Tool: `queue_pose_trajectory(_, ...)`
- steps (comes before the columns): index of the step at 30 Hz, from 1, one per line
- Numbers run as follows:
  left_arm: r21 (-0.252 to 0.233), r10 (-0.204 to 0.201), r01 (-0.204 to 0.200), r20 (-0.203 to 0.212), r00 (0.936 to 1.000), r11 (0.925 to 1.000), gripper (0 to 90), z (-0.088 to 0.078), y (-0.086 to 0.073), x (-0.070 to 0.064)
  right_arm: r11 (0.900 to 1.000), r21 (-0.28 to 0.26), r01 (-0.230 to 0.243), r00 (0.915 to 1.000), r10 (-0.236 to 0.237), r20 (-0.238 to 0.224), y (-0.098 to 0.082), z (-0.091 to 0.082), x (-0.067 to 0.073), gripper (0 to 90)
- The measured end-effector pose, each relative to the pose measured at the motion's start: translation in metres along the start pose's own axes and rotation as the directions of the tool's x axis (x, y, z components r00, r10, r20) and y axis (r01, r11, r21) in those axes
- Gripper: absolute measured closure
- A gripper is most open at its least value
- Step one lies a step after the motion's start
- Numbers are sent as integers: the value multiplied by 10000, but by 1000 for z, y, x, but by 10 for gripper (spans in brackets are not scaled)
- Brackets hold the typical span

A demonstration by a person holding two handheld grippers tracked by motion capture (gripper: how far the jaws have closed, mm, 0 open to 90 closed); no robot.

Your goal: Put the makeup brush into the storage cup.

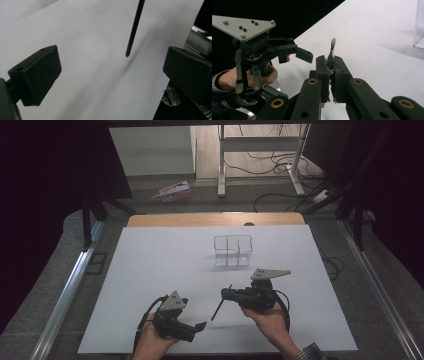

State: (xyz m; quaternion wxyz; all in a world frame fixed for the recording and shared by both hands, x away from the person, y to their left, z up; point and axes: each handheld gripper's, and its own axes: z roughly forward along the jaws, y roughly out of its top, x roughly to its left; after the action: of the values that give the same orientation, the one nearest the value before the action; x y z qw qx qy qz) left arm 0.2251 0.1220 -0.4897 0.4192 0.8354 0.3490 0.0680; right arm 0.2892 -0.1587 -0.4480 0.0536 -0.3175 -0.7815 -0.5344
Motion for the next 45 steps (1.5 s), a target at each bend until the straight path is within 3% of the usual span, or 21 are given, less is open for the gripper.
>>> queue_pose_trajectory(16, 66, -150, 154, -543, 9984, 9999, 15, -18, -12, 6, 9994, -180, 281, 9990, -275, 351, 1, -7, -1, 846)
queue_pose_trajectory(24, 233, 132, -109, -988, 9950, 9997, 10, -27, -21, 12, 9990, -218, 389, 9982, -379, 456, 1, -10, -2, 846)
queue_pose_trajectory(36, -13, -181, 181, -1057, 9942, 9998, 11, -45, -32, 26, 9975, -186, 675, 9958, -662, 631, 2, -12, -2, 846)
queue_pose_trajectory(39, -11, -302, 304, -1353, 9903, 9995, 13, -52, -36, 32, 9972, -205, 720, 9952, -704, 684, 2, -12, -2, 846)
queue_pose_trajectory(45, 228, -172, 218, -1843, 9827, 9995, 12, -56, -42, 36, 9958, -275, 868, 9933, -844, 793, 4, -15, -2, 845)
